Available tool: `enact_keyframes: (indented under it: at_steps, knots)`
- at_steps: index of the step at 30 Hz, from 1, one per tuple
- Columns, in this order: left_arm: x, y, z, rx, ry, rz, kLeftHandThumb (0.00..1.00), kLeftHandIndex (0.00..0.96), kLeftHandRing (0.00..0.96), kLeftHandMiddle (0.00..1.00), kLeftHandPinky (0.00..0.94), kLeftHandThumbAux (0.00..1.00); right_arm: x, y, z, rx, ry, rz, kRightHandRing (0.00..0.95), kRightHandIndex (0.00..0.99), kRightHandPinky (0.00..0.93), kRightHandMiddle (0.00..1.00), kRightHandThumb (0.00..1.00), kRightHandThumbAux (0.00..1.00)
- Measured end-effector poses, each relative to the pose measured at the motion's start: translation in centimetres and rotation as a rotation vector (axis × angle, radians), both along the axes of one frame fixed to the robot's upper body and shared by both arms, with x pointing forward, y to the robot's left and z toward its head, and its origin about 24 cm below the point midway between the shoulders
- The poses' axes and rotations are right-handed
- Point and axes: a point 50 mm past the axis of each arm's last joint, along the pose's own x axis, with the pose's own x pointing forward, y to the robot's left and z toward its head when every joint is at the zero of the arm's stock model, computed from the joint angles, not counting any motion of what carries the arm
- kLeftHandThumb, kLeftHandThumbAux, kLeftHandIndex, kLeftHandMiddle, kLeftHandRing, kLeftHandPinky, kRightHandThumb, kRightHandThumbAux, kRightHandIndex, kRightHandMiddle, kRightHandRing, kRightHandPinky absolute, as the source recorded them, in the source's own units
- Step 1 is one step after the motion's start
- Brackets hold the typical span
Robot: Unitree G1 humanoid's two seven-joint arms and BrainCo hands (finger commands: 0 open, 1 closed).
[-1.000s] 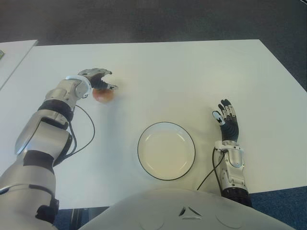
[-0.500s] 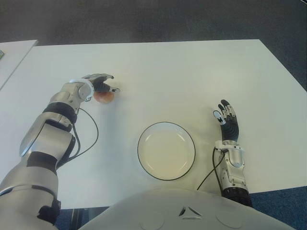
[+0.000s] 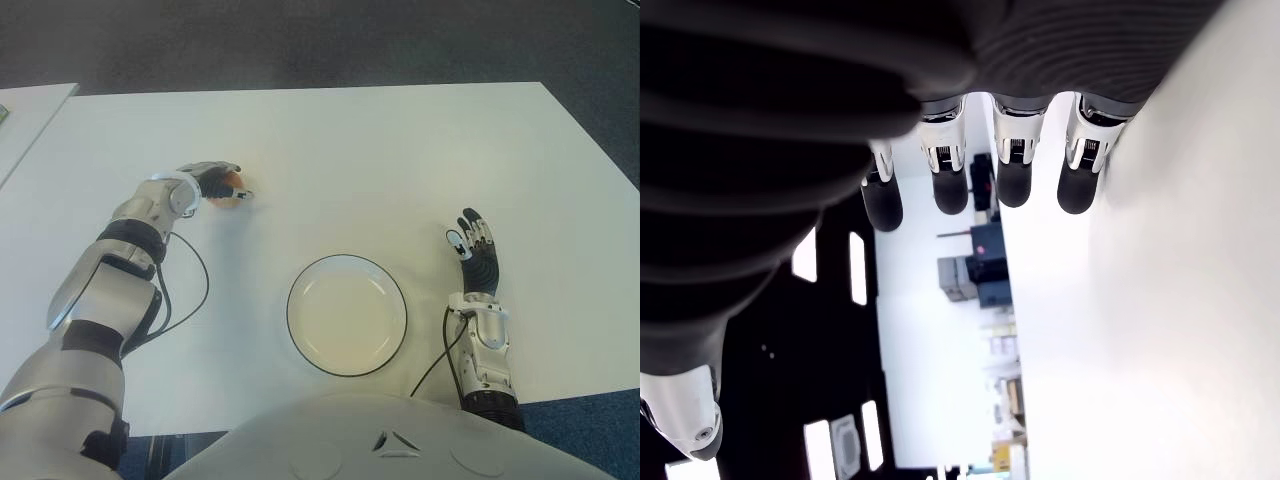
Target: Put the apples into the plate.
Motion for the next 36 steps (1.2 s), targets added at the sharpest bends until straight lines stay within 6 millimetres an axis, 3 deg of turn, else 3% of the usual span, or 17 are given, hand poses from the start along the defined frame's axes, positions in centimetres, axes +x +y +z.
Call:
enact_keyframes:
  at_steps: [15,23,36]
  knots:
    - [-1.1,0.3,-1.4,0.068,-0.109,-0.006,0.324,0.0,0.0,0.0,0.0,0.254,-0.1,-0.4,0.0,0.012,-0.03,-0.001,0.074,0.177,0.089,0.127,0.265,0.579]
    - [-2.1,1.9,-2.6,0.118,-0.155,0.039,0.339,0.0,0.0,0.0,0.0,0.315,0.1,-1.0,0.1,-0.001,-0.036,-0.011,0.089,0.175,0.114,0.137,0.269,0.586]
    - [-3.1,3.4,-3.5,0.392,-0.233,0.002,0.422,0.0,0.0,0.0,0.0,0.393,0.1,-2.5,0.1,-0.033,-0.023,-0.025,0.106,0.139,0.101,0.147,0.23,0.614]
